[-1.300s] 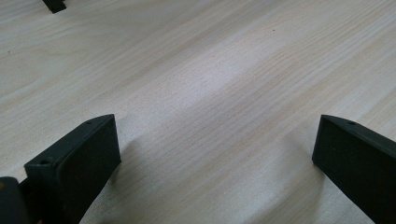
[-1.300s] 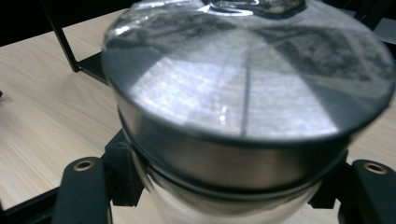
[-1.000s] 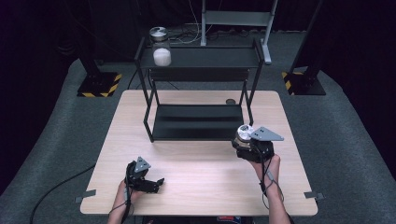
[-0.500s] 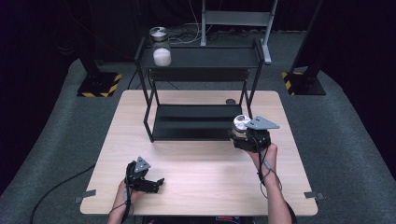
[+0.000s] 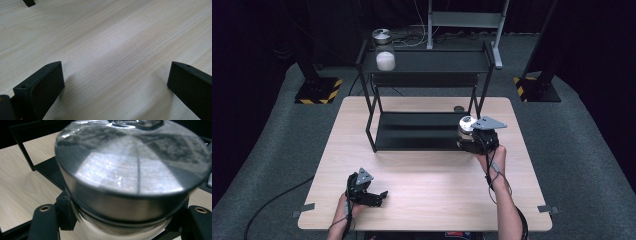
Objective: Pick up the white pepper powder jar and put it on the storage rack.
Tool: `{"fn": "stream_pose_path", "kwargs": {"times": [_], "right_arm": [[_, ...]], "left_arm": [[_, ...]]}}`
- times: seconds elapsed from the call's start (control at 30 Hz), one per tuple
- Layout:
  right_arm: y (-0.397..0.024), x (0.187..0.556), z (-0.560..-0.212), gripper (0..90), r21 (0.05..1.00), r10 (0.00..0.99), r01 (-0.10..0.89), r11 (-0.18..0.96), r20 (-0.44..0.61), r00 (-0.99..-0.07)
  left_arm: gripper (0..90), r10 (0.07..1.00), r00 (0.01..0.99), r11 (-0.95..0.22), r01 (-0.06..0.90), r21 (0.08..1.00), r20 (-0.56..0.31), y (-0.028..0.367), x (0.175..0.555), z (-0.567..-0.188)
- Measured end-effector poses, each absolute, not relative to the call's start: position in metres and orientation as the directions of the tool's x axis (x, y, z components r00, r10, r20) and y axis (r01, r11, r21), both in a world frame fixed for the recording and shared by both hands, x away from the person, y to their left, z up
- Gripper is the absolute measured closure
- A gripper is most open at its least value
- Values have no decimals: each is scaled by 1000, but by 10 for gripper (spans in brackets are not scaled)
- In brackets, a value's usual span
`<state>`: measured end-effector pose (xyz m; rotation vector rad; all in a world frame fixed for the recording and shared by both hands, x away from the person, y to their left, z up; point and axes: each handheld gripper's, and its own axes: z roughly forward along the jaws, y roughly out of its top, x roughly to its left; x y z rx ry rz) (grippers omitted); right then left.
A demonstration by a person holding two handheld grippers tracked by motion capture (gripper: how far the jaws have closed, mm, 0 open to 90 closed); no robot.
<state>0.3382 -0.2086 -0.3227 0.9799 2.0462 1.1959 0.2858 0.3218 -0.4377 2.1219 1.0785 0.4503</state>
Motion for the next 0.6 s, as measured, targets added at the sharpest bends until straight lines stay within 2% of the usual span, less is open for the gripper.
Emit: {"fn": "stream_pose_path", "kwargs": {"times": [0.6], "right_arm": [[-208, 355, -309, 308, 890, 822, 310, 334, -115, -557]], "left_arm": [[2, 806, 592, -405, 561, 722, -8, 322, 286, -438]]}}
